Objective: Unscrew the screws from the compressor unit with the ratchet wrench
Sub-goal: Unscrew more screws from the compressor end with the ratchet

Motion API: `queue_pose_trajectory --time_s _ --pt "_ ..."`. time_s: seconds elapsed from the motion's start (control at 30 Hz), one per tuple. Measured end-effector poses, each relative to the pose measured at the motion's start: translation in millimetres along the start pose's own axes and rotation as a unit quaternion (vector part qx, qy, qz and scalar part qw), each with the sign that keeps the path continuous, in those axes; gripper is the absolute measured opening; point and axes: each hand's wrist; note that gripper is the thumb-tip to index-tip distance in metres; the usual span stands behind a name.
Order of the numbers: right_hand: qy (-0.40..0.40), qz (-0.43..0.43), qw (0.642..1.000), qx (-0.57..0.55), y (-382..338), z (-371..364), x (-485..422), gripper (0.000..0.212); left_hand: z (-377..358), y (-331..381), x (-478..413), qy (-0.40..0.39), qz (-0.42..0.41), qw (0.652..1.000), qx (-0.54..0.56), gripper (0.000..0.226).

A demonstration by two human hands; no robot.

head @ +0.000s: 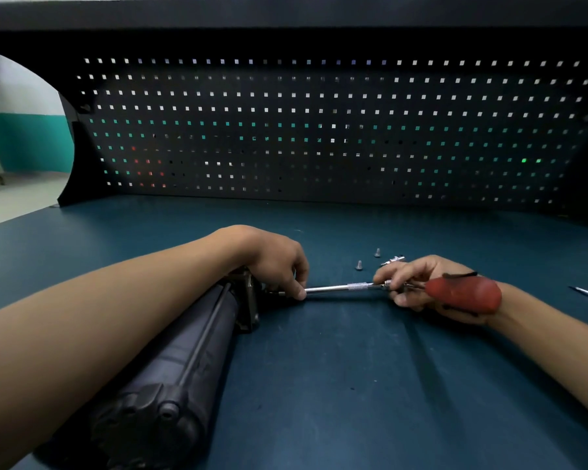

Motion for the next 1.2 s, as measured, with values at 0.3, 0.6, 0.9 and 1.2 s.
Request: queue_pose_trajectory --time_s 0.3,0.6,0.9,1.2 --pt "0.016 -0.001 1.000 0.013 -4 -5 1 0.029 0 0 1 0.004 -0.013 1.000 -0.022 0.013" --pt "0.065 -0.091 0.994 -0.017 -12 -12 -5 0.044 1 1 2 0.001 -0.014 1.000 -0.027 0.014" --pt "0.054 -0.124 0.991 -0.010 -14 -11 -10 0.051 2 3 5 0.001 -0.019 1.000 -0.018 0.013" --pt "0.028 -0.120 0.992 -0.021 -12 -2 -7 0.045 1 1 4 0.001 -0.006 1.000 -0.027 0.017"
Point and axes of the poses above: each hand's wrist, its own x-axis away from the middle knuckle, its own z-axis out of the back of the hand, y = z × x, and after that the axes turned 5 degrees about y, right-handed
